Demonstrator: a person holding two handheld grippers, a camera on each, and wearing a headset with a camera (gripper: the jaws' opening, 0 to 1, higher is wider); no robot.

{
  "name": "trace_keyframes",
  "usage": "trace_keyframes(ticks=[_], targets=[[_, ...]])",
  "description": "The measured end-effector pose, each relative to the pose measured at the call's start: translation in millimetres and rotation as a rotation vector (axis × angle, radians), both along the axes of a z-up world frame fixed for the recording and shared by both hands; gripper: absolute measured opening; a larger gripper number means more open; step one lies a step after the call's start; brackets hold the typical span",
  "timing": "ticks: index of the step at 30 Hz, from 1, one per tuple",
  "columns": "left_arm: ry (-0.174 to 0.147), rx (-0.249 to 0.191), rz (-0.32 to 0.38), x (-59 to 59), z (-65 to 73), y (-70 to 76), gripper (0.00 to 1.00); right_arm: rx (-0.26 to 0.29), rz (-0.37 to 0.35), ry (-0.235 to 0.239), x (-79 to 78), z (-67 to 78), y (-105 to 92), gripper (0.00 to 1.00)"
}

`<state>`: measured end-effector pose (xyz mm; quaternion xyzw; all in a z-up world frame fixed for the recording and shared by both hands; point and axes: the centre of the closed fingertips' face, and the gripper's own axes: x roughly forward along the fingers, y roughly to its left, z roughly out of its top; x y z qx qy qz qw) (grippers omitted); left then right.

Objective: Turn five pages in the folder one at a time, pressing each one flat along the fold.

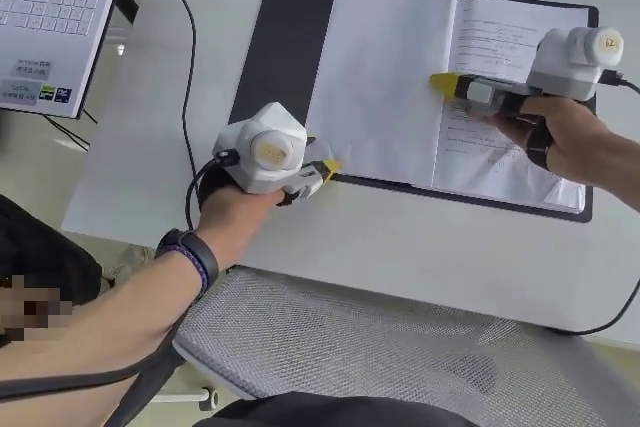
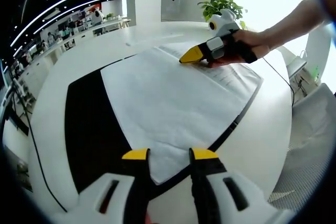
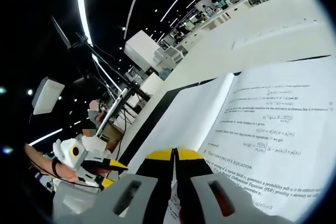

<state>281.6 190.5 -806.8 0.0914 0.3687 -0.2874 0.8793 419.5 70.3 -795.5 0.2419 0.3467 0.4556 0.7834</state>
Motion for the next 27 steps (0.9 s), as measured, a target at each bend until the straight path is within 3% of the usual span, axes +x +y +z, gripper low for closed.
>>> trace_keyframes(ticks=[7,14,16,27], targets=[[0.005,-0.008,0.004,-0.8,2.1,0.5,0.29,0.036,-0.095,0.023,31.4,1.5,-3.3,0.00],[0.006,-0.009,0.003,0.1,1.7,1.5,0.28,0.004,-0.125,0.022,70.0,-1.6,-3.9,0.00],[0.006,-0.010,0.004,0.2,1.8,1.5,0.28,0.023,-0.182,0.044,87.0,-4.8,-8.2,0.00],[0.006,-0.017,0.008,0.5,0.1,0.6,0.29,0.106,-0.359,0.113,123.2,-7.0,-12.1,0.00]])
